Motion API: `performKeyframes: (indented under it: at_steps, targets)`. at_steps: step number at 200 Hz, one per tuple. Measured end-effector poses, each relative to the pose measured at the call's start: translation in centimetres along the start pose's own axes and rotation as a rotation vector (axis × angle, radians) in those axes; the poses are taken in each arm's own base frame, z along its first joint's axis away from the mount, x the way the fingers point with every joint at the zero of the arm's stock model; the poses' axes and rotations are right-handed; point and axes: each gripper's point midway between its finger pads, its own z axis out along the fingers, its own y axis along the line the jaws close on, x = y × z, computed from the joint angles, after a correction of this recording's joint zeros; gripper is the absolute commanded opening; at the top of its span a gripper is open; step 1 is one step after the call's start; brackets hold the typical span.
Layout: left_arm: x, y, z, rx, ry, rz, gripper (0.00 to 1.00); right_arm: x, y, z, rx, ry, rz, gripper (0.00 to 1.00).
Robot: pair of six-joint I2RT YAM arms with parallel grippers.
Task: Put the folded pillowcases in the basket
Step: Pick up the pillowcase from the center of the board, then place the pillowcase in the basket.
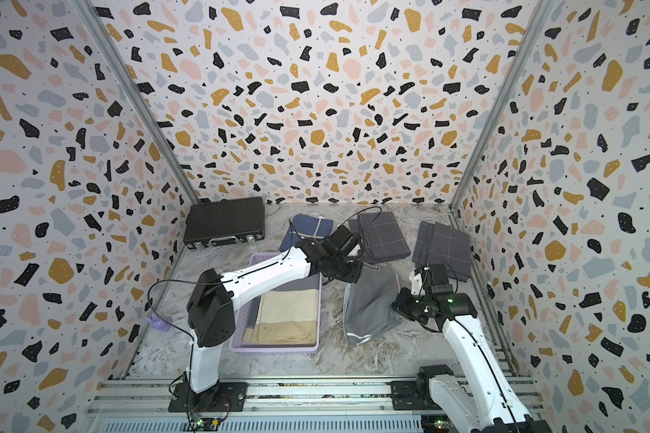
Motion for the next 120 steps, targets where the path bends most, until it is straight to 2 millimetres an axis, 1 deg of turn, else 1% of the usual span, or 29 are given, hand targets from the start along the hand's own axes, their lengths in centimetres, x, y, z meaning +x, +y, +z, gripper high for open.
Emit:
performKeyframes:
  at_steps: [31,43,60,74,89,120]
  targets:
    - [0.2,0.7,-4.0,-0.03,-0.046,0.002,0.0,0.2,2.6,-1.4,-0.057,0.001,-0.028,0.0]
    - [0.2,1.5,-5.5,-0.049,-0.068,0.001,0.0,0.6,3.6,-1.5,-0.079,0.011,-0.042,0.0]
    - [0.3,2.8,-7.4,-0.073,-0.087,-0.005,0.0,1.5,5.4,-1.5,-0.116,0.041,-0.068,0.0]
    - [0.4,4.8,-8.9,-0.098,-0.099,-0.028,0.0,2.5,6.9,-1.1,-0.14,0.07,-0.099,0.0]
    - [0.4,7.5,-10.7,-0.141,-0.114,-0.058,0.0,3.5,8.8,-0.5,-0.168,0.107,-0.139,0.0]
    - [0.6,12.4,-14.3,-0.219,-0.146,-0.106,0.0,5.3,12.7,2.0,-0.192,0.171,-0.223,0.0]
